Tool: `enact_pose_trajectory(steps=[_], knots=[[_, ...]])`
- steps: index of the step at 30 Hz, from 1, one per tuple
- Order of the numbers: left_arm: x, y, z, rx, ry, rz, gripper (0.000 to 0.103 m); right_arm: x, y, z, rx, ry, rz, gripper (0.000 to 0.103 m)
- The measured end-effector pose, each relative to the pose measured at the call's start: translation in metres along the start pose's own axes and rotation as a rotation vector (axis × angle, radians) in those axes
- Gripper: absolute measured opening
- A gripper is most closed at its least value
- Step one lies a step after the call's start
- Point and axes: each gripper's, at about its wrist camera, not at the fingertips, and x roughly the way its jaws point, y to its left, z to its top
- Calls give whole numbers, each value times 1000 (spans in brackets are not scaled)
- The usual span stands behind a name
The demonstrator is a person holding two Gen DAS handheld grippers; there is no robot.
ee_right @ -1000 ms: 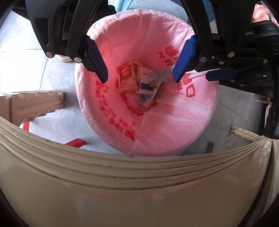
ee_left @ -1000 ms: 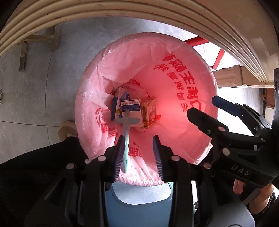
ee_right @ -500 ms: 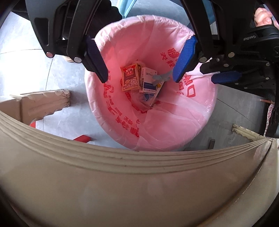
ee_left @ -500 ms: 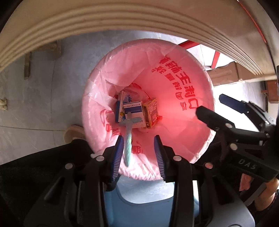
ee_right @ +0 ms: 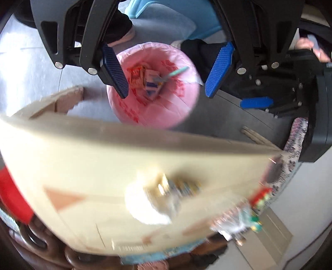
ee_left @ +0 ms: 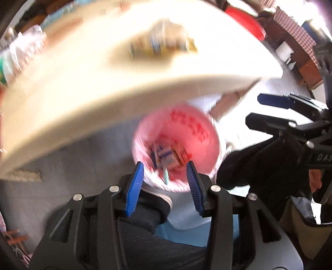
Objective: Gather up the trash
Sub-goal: 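Raise both open tools from the bin back over the table, then reach the left tool to the candy wrapper while the right tool reaches the white tissue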
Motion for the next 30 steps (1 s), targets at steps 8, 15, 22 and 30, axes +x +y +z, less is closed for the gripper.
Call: enact_pose_trajectory(steps=[8,15,22,30], knots=[[-80,7,37,102,-116,38,48,-57,18,70,-41,-91,16,75],[-76,-3,57,194,-75,-17,48,-58,26,114,-52,-62,39,75],[-52,-8,79,321,-33,-74,49,-29,15,157,2,14,8,75],[-15,-12,112,441,10,-80,50,49,-6,186,83,201,-43,75]])
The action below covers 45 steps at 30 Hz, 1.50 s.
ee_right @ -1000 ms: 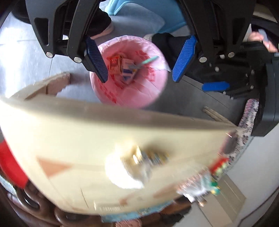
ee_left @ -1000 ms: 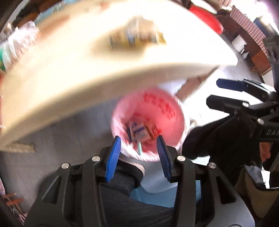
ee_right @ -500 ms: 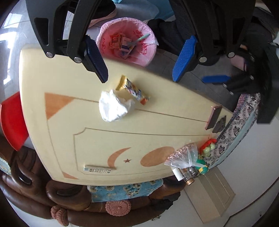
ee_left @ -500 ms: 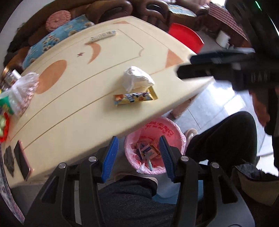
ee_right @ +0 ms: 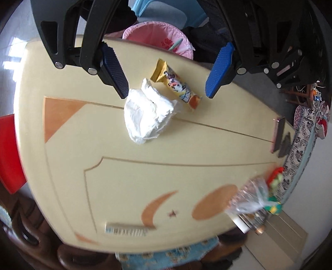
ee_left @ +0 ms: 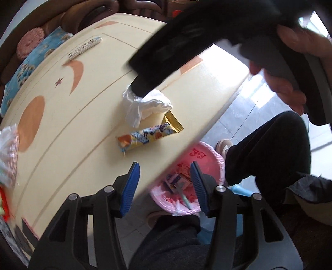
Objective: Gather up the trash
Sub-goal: 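Reach the left tool to the candy wrapper while the right tool reaches the white tissue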
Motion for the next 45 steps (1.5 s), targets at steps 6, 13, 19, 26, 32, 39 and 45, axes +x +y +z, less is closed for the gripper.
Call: enact_pose_trajectory(steps=[6,13,19,26,32,39,45], knots=[[17,3,16,136,-11,-10,58,37,-8,19,44,95,-7,75],[52,11,26,211,49,-39,59,66,-17,26,88,172,19,75],[68,20,31,245,70,-40,60,83,-14,30,85,207,22,75],[78,24,35,272,75,-87,69,91,-19,32,100,223,36,76],[79,25,26,258,31,-149,71,91,-18,32,78,230,20,76],[81,20,17,248,26,-145,72,89,-15,28,47,212,-41,66],[88,14,7,257,41,-108,78,87,-13,25,28,191,-57,61]])
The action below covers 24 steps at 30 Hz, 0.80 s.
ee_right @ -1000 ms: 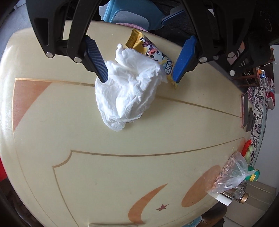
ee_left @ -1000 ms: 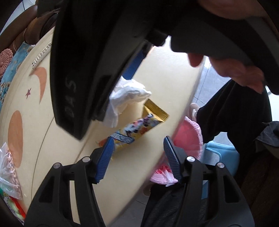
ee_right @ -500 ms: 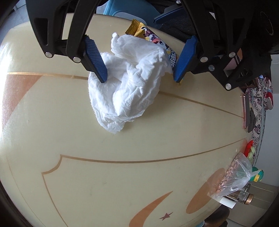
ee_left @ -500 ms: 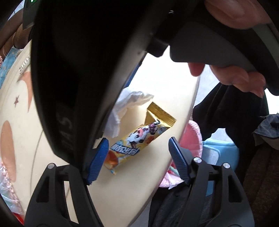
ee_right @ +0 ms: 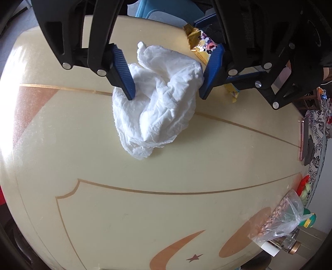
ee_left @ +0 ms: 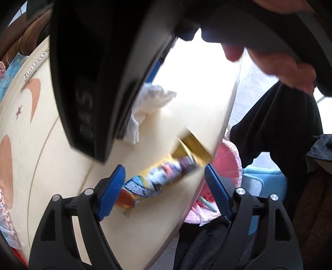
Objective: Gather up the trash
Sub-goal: 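Reach the left tool to the candy wrapper while the right tool reaches the white tissue, then close the left tool on the candy wrapper while the right tool grasps the tissue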
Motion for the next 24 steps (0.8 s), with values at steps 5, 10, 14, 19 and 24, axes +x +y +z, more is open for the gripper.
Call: enact_pose_trajectory(steps=[5,10,14,19,24], knots=[[9,2,-3,2,13,45,80,-3,-6,-5,0,-18,7,58],[4,13,-2,-52,-14,28,75,-5,-6,-7,-18,-30,-22,51],[3,8,-3,-66,-26,21,63,-6,-8,-8,-28,-39,-23,38],[0,-2,-5,-78,-43,37,51,-8,-8,-13,-42,-58,-25,30],[-3,-12,-5,-86,-56,61,24,-12,-4,-17,-69,-89,-32,23]])
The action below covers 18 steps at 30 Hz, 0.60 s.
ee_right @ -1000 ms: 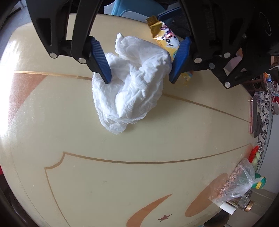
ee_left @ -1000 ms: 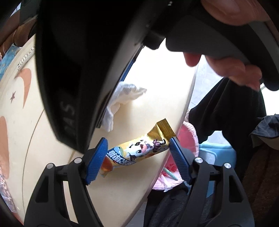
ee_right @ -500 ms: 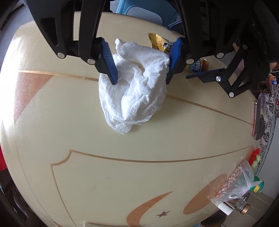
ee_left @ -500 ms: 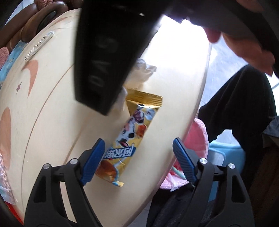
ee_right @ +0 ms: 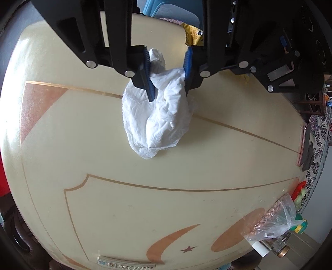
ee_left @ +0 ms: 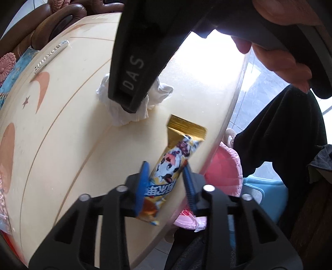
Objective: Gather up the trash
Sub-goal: 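Close the left tool on the candy wrapper while the right tool grasps the tissue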
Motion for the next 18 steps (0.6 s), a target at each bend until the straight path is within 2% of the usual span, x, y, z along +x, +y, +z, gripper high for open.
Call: enact_pose_trajectory(steps=[2,4,9,18], knots=[[-2,3,2,-19,0,31,19,-2,1,-1,-7,-9,0,22],[-3,10,3,-59,-2,17,19,-4,2,-1,-12,-17,2,21],[-13,26,4,-154,-45,61,19,-12,-2,-4,-19,-54,-4,19],[-33,39,-3,-247,-96,114,19,-22,-3,-5,-24,-99,-26,18]])
